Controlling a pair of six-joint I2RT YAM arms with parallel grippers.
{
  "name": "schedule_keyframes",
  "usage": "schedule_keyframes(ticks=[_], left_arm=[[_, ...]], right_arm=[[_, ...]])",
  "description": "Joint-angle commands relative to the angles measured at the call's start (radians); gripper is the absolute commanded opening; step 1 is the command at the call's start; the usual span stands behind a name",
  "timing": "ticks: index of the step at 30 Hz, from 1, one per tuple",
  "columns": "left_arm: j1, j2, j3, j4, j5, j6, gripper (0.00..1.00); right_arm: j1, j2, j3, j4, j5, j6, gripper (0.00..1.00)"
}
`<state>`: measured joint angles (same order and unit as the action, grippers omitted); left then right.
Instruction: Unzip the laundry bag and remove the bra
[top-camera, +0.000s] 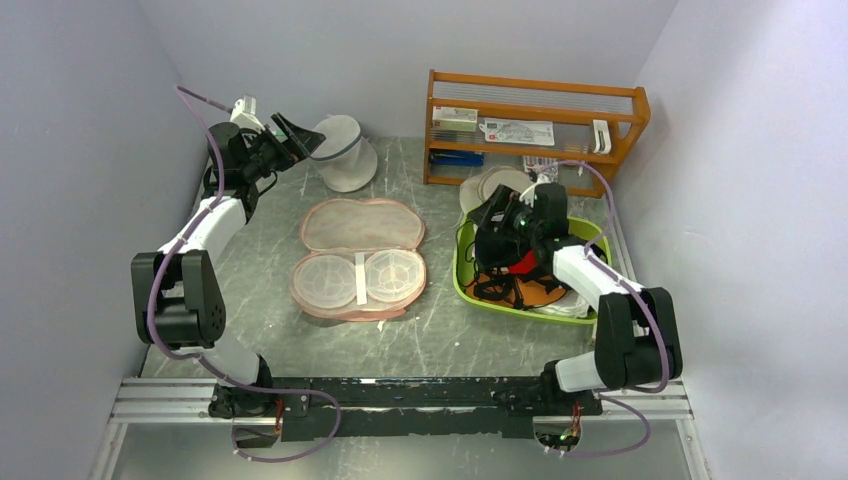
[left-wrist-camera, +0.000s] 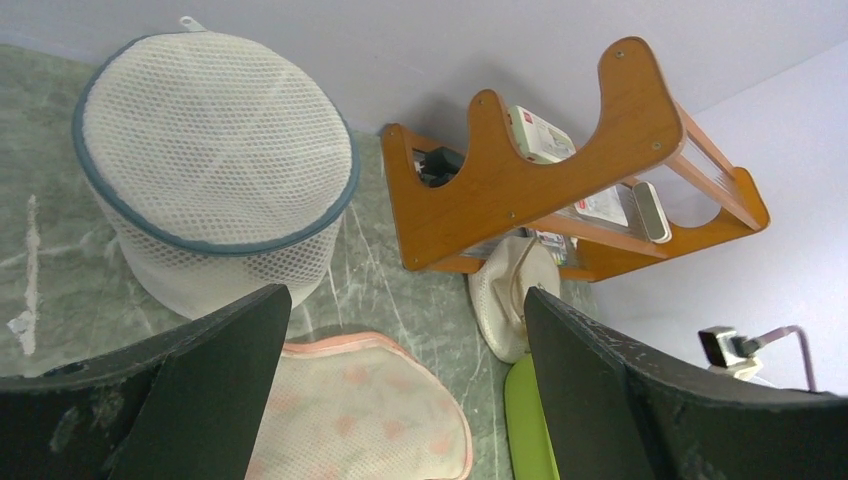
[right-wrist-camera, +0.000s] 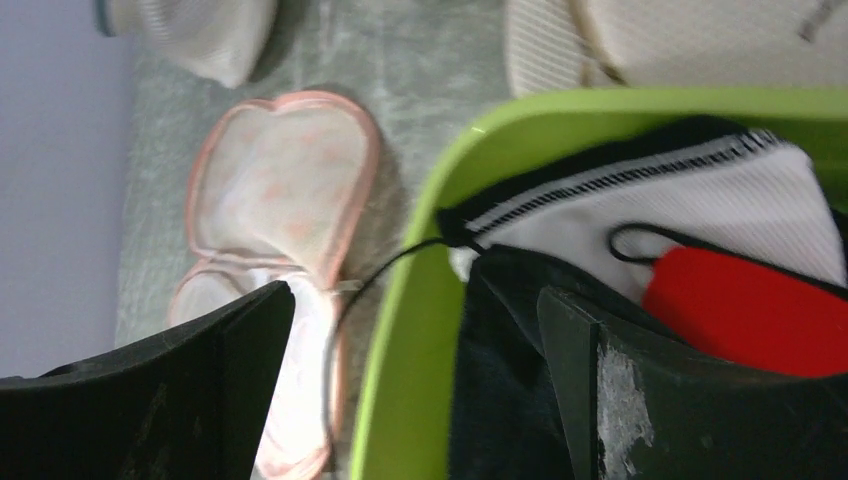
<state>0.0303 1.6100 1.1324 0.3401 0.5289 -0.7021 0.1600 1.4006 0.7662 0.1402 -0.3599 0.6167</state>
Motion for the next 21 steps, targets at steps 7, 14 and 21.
schedule_keyframes(ticks=[7, 14, 21], left_arm=[[0.034, 0.014, 0.034, 0.033, 0.044, -0.041, 0.98], [0.036, 0.006, 0.031, 0.028, 0.036, -0.033, 0.98], [0.034, -0.005, 0.032, 0.017, 0.027, -0.016, 0.98]], right_arm=[[-0.126, -0.052, -0.238, -0.029, 0.159, -0.071, 0.93], [-0.123, -0.214, -0.131, -0.179, 0.134, -0.128, 0.93], [-0.057, -0.311, -0.026, -0.286, 0.138, -0.165, 0.94]])
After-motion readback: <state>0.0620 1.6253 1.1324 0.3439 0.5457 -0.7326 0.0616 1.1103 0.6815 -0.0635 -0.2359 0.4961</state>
